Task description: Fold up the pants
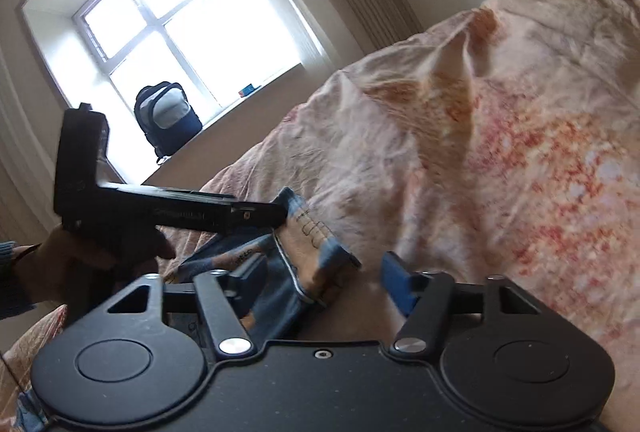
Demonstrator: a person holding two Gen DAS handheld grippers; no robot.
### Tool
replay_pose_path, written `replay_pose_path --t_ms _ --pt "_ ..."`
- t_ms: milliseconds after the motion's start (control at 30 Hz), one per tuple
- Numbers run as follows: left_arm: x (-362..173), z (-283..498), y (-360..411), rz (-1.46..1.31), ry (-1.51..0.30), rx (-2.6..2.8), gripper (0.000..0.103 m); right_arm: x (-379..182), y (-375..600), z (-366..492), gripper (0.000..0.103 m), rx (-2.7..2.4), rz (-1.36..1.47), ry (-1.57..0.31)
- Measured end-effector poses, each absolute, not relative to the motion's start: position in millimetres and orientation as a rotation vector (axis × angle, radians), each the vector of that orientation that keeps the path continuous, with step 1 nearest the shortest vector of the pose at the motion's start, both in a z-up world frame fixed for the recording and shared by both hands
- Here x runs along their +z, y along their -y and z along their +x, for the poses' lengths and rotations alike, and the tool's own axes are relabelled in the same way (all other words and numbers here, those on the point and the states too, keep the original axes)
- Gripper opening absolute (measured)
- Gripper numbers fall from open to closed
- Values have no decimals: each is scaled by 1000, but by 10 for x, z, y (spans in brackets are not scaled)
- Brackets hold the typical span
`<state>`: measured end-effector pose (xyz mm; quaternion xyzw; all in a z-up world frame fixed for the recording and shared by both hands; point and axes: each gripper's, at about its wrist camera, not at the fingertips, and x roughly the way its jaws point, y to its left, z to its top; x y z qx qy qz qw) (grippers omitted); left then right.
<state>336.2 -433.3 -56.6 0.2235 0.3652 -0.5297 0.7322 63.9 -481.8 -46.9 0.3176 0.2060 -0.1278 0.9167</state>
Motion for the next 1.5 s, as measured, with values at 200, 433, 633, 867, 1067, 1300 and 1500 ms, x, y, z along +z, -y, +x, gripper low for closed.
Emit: replay_pose_path --t_ms 200,433,633,867,1067,1300,1500 --pt "-544 3547 4333 432 -963 -1279 93 -489 4826 638 58 -276 718 -422" --pt "-611 3590 4467 379 -1118 -1316 66 -526 4824 588 47 -314 765 -426" --pt "-580 3523 4526 422 -1132 -1217 27 -554 4849 613 30 -290 805 -422" --pt "-375 3190 4490 490 -954 -1161 14 -415 4676 642 13 -297 631 -408" --pt "-299 3124 4513 452 -890 -1166 14 -289 4604 577 12 -334 530 -344" --pt "-648 3214 4612 421 -933 -1136 14 -427 4723 642 12 -368 592 -411" --pt "-690 3263 4571 380 -941 -1143 15 -435 4721 669 12 -378 585 -408"
